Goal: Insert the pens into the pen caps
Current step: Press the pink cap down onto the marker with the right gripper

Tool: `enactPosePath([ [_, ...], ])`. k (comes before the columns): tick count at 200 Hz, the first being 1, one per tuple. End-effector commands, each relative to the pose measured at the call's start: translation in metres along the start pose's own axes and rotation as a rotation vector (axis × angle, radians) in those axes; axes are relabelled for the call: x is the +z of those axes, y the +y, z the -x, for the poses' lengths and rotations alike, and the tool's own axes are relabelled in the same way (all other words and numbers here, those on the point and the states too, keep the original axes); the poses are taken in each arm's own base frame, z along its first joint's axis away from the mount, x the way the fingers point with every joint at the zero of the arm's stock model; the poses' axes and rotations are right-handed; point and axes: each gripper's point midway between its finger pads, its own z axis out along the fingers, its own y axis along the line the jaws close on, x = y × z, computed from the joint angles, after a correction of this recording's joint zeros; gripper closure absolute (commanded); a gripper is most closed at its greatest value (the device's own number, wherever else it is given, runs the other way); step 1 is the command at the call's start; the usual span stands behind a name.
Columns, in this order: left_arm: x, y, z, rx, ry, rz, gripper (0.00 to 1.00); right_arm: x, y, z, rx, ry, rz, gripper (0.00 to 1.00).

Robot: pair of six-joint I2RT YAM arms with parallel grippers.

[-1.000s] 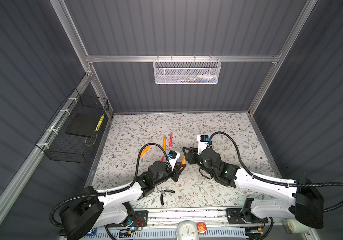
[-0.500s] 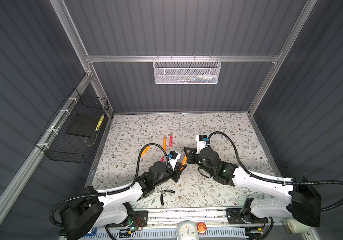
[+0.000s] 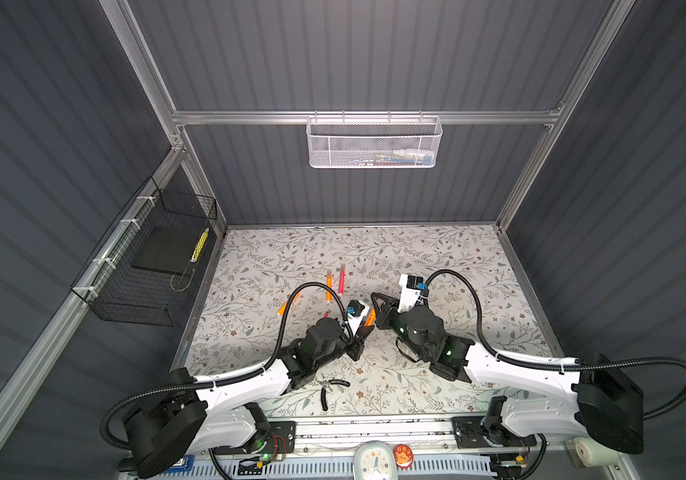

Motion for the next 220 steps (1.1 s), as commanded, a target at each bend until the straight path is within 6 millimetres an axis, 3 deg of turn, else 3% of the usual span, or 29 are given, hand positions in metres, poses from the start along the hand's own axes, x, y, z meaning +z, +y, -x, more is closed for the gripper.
enactPosePath([
  [1, -0.037, 0.034, 0.159, -0.052, -0.490, 0.158, 1.00, -0.022, 0.007, -0.096, -0.071, 0.326, 0.085, 1.00],
  [45, -0.054, 0.077, 0.178, -0.166, -0.548, 0.191, 1.00, -0.027, 0.012, -0.111, -0.061, 0.345, 0.140, 1.00],
  [104, -0.055, 0.093, 0.176, -0.197, -0.544, 0.216, 1.00, -0.035, 0.040, -0.116, -0.089, 0.333, 0.274, 1.00],
  [138, -0.057, 0.093, 0.164, -0.164, -0.539, 0.226, 1.00, -0.033, 0.030, -0.097, -0.100, 0.282, 0.172, 1.00],
  [184, -0.043, 0.078, 0.121, -0.126, -0.446, 0.238, 1.00, -0.032, 0.013, -0.052, -0.106, 0.169, 0.043, 1.00],
  [220, -0.042, 0.065, 0.115, -0.042, -0.420, 0.318, 1.00, -0.031, 0.013, -0.049, -0.110, 0.171, 0.029, 1.00],
])
